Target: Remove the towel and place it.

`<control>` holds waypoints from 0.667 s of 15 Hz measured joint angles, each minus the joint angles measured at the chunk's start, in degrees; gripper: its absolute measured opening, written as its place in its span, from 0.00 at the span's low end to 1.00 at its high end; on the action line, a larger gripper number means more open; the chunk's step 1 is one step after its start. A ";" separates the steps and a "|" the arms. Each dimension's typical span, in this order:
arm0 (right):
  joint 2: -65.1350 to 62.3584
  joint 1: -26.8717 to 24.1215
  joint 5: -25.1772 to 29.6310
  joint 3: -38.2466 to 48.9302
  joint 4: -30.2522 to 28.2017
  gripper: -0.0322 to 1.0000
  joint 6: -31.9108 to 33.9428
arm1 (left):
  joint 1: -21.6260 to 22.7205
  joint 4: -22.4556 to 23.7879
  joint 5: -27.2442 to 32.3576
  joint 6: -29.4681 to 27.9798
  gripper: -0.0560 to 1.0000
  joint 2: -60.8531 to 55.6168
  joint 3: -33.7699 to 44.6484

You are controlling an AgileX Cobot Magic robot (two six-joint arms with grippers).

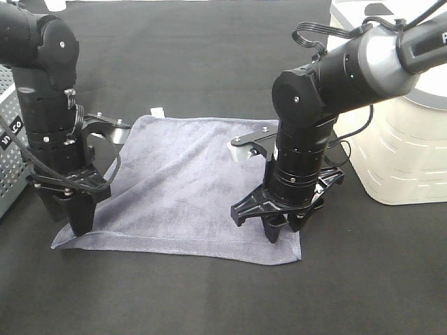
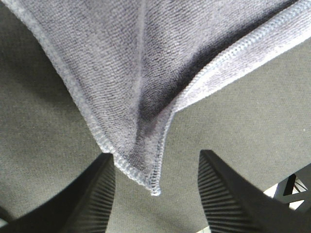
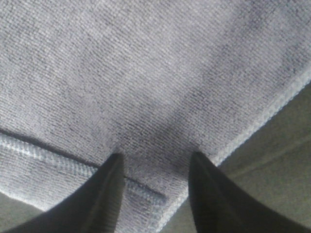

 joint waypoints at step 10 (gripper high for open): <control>-0.06 1.83 12.49 2.06 13.41 0.39 -6.88 | 0.00 0.00 -1.38 0.00 0.52 0.00 0.00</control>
